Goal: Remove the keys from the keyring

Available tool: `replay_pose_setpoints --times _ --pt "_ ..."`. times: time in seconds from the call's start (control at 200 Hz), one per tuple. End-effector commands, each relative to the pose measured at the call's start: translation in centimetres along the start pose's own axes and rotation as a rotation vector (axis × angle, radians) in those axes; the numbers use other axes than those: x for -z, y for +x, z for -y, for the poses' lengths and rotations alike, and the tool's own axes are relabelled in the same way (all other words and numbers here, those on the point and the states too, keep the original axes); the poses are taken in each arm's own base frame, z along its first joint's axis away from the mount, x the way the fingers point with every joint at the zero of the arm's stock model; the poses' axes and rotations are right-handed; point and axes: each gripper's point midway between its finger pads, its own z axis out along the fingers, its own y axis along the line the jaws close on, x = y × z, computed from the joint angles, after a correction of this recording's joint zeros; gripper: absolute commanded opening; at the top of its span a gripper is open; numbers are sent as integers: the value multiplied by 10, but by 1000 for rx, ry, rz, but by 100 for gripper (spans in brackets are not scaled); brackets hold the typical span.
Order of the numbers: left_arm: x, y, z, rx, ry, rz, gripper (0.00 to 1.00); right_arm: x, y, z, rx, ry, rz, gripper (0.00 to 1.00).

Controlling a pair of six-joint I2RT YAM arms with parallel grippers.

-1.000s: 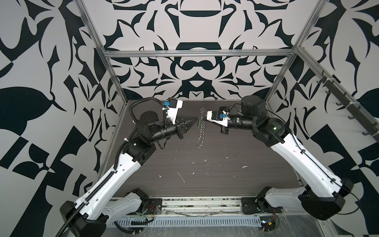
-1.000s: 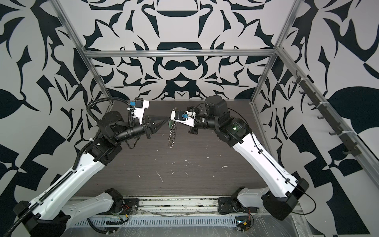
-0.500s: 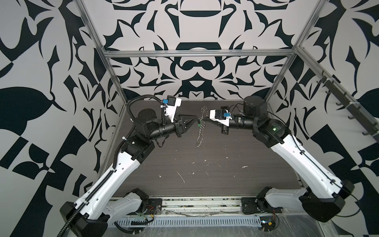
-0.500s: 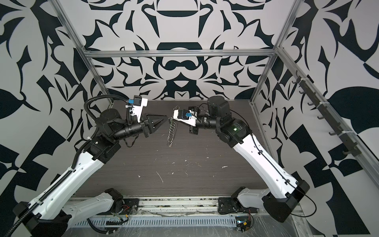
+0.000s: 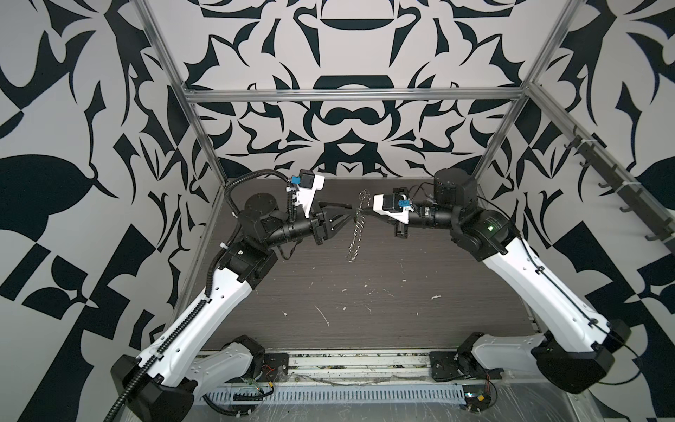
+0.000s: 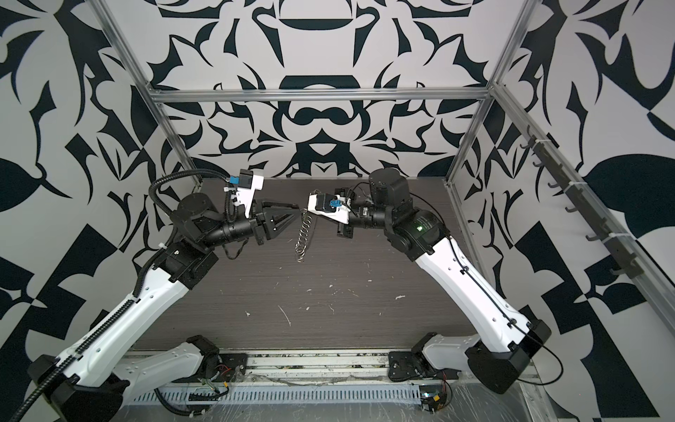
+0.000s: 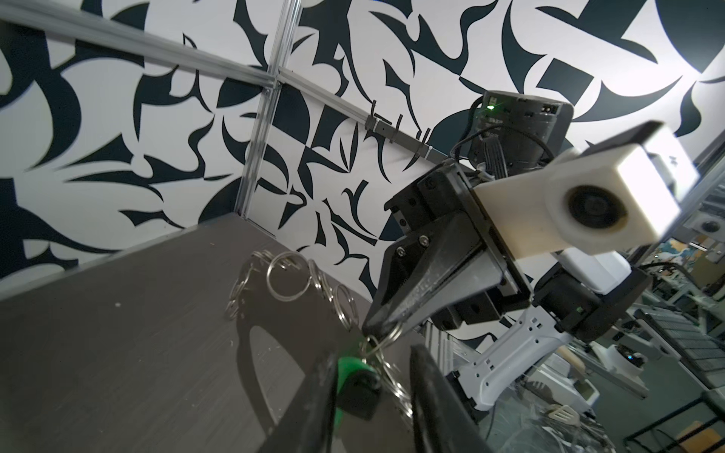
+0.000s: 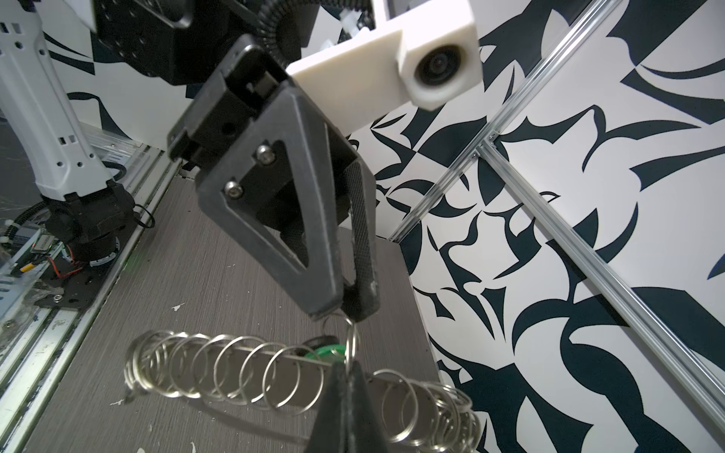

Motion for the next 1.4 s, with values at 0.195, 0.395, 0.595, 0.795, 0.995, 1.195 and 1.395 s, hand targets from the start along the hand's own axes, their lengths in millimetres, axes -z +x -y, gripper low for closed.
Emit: replay_pose_setpoints --times 0.195,0.395,0.595,0.795,0.995,1.195,1.395 --pt "5 -8 7 -103 6 54 37 10 -27 11 40 30 52 0" --pt "0 -7 6 -76 31 46 35 8 -25 10 35 25 47 0" --pt "-7 -4 7 -53 44 35 25 8 -24 10 33 23 47 0" --pt "-7 -4 2 -44 17 48 7 8 -25 10 33 24 49 0" --pt "-1 -4 -6 -12 -53 66 0 10 -27 9 33 27 62 0" --pt "4 0 -19 -14 -143 44 0 14 -29 6 22 37 88 0" --pt "9 1 -26 -62 -227 -42 0 16 -17 -3 -41 73 119 0"
